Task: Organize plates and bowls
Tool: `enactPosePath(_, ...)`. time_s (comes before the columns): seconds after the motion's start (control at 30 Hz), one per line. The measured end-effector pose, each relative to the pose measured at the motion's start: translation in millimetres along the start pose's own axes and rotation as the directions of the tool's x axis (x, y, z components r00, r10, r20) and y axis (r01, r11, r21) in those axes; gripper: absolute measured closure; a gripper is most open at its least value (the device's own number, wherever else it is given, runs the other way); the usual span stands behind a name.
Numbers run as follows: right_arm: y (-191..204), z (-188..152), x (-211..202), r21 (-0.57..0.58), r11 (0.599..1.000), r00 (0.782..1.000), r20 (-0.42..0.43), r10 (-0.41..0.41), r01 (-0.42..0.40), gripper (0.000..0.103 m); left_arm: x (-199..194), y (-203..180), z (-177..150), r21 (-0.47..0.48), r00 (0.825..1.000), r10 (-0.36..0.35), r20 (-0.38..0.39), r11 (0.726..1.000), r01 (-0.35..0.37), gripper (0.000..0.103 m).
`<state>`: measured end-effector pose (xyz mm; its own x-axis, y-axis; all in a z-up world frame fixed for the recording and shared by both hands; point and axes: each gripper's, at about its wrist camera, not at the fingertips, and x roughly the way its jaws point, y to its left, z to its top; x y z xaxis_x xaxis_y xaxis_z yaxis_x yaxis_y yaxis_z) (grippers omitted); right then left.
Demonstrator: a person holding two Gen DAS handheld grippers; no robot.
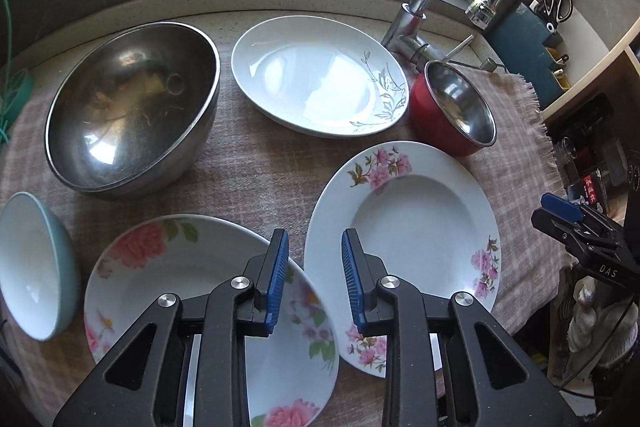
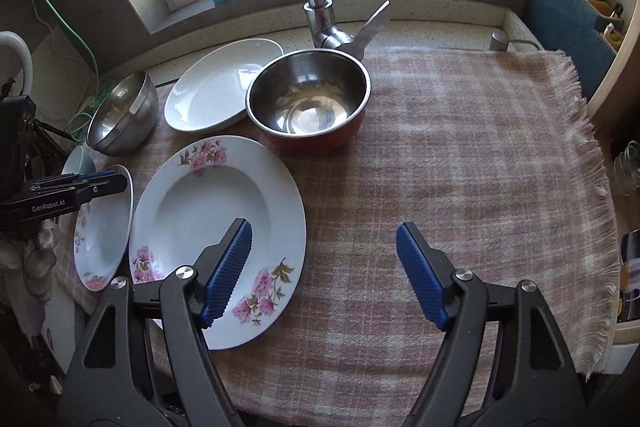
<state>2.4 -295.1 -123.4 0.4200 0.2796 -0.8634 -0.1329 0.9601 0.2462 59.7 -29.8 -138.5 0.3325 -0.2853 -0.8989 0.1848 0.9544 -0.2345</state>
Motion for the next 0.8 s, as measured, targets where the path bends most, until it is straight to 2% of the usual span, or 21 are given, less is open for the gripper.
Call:
enactPosePath(0.07,-8,-4,8,0.045,0.998,0.999,-0.036,0.035,-0.034,0.045,5,-1,3,0.016,1.000,-0.006,-0.016,1.000,0.006,0.082)
enactPosePath(0.17,-18,-11,19,0.121,0.988,0.992,-0.078,0.102,-0.092,0.053,14,-2,8,0.029,0.999,-0.001,-0.047,1.000,0.003,0.084)
enactPosePath(0.33,-20,-21,33,0.172,0.975,0.980,-0.116,0.159,-0.138,0.057,26,-2,14,0.049,0.996,0.001,-0.094,0.999,0.004,0.084)
enactPosePath(0.5,-17,-27,43,0.209,0.962,0.968,-0.140,0.208,-0.176,0.065,35,2,17,0.026,0.991,-0.030,-0.131,0.999,0.034,0.084)
enactPosePath(0.8,-12,-26,54,0.244,0.945,0.953,-0.155,0.260,-0.218,0.075,41,6,19,0.002,0.986,-0.062,-0.154,0.998,0.063,0.086)
